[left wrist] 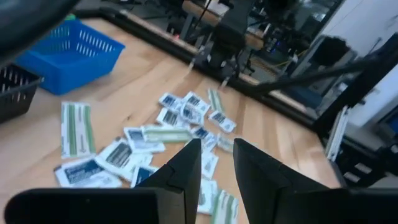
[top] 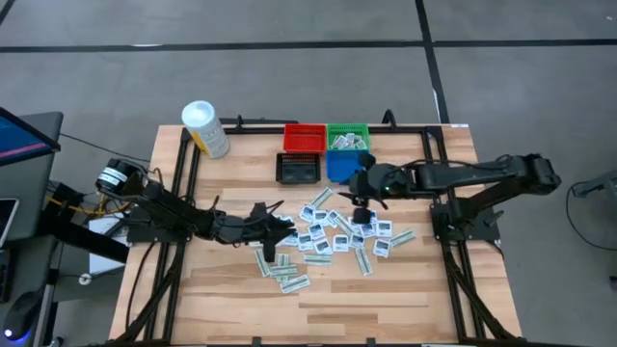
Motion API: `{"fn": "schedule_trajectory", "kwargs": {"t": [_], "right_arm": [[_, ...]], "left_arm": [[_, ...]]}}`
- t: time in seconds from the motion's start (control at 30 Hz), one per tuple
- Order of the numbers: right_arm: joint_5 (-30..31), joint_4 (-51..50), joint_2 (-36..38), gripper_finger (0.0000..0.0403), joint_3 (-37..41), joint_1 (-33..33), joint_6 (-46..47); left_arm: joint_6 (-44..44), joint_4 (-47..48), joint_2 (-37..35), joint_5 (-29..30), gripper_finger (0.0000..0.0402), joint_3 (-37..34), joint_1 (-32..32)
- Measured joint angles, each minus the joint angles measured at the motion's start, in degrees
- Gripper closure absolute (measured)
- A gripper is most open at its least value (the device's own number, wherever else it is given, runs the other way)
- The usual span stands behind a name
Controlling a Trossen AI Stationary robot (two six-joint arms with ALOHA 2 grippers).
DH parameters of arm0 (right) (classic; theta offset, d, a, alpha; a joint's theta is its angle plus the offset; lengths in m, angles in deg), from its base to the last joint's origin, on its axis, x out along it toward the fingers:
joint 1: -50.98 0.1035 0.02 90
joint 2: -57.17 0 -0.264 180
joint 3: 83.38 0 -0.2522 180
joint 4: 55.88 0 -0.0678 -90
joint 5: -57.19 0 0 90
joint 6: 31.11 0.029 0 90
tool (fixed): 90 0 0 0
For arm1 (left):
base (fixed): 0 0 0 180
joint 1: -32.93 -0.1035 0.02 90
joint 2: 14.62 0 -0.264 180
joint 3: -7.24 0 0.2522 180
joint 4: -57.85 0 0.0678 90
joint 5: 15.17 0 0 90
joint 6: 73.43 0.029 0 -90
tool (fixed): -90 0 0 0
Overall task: Pick & Place First Aid Supplies
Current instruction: Put the bandage into the red basket
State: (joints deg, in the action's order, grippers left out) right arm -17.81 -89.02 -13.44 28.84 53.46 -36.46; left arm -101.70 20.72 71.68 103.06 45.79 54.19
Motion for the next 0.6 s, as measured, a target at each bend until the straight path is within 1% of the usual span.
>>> {"fn": "schedule_trajectory", "kwargs": {"t": [0.07,0.17,0.27,0.37,0.5,0.6], "right_arm": [[0.01,-2.47,1.97,0.0292,1.17,1.06,1.85],[0.02,-6.29,5.2,0.0292,3.33,2.67,7.83],[0.04,-6.62,8.49,0.0292,6.87,4.85,13.9],[0.02,-4.45,10.81,0.0292,11.27,7.3,19.43],[-0.12,-3.67,10.8,0.0292,16.72,10.68,26.1],[-0.17,-3.25,8.9,0.0292,19.8,13.08,31.08]], "left_arm": [[-0.02,-0.01,-1.46,0.01,0.0307,-0.51,0.0],[-0.02,0.15,-3.39,0.02,0.0307,-1.46,0.0],[-0.04,-0.02,-4.9,0.01,0.0307,-2.0,0.0],[-0.04,0.08,-5.78,0.03,0.0307,-2.13,0.0],[-0.02,0.04,-6.14,0.22,0.0307,-2.11,-0.12],[-0.04,0.05,-6.12,0.31,0.0307,-2.11,-0.26]]}}
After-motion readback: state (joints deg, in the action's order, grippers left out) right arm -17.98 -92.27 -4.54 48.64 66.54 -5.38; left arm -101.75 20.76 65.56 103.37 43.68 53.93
